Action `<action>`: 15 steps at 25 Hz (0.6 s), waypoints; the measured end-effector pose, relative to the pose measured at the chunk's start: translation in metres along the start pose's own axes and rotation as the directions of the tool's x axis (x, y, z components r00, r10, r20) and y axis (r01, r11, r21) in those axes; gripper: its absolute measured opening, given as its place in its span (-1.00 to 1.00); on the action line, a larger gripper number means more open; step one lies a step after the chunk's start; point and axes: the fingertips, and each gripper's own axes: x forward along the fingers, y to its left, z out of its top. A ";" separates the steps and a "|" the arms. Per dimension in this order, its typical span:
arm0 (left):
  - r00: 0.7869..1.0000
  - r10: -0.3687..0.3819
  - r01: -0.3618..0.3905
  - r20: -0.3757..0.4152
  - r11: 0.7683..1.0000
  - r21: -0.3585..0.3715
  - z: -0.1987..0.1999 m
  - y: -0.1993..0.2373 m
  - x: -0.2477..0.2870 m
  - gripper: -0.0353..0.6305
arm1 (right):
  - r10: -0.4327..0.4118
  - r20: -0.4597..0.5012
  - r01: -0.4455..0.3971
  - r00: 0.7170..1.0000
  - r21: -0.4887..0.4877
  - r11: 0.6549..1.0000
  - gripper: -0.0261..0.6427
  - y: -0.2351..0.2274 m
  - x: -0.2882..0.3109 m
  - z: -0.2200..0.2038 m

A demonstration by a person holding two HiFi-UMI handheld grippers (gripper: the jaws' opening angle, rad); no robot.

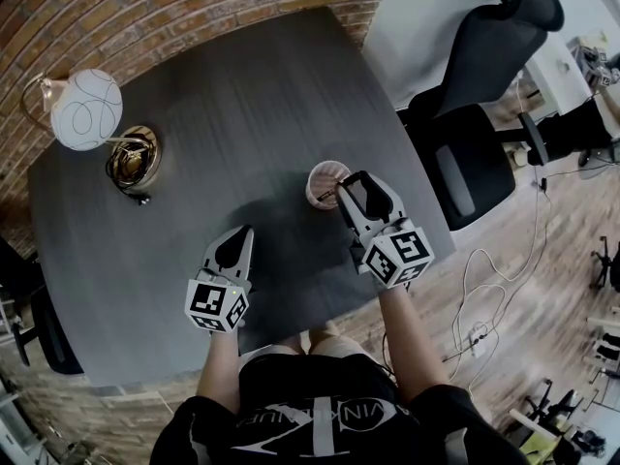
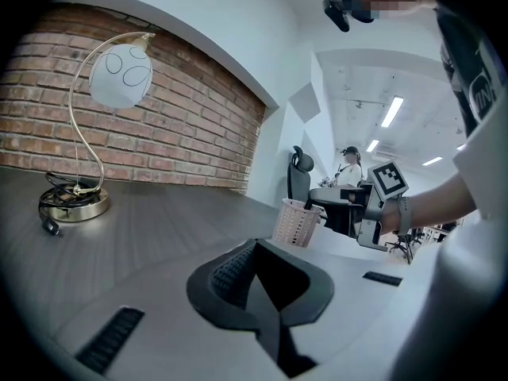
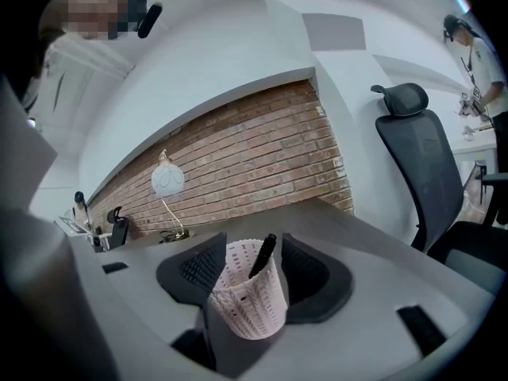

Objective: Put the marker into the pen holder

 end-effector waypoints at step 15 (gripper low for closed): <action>0.999 0.019 -0.019 0.031 1.000 -0.001 0.012 0.005 -0.009 -0.86 | -0.039 0.022 0.040 0.999 -0.036 0.999 -0.39 -0.002 -0.022 0.012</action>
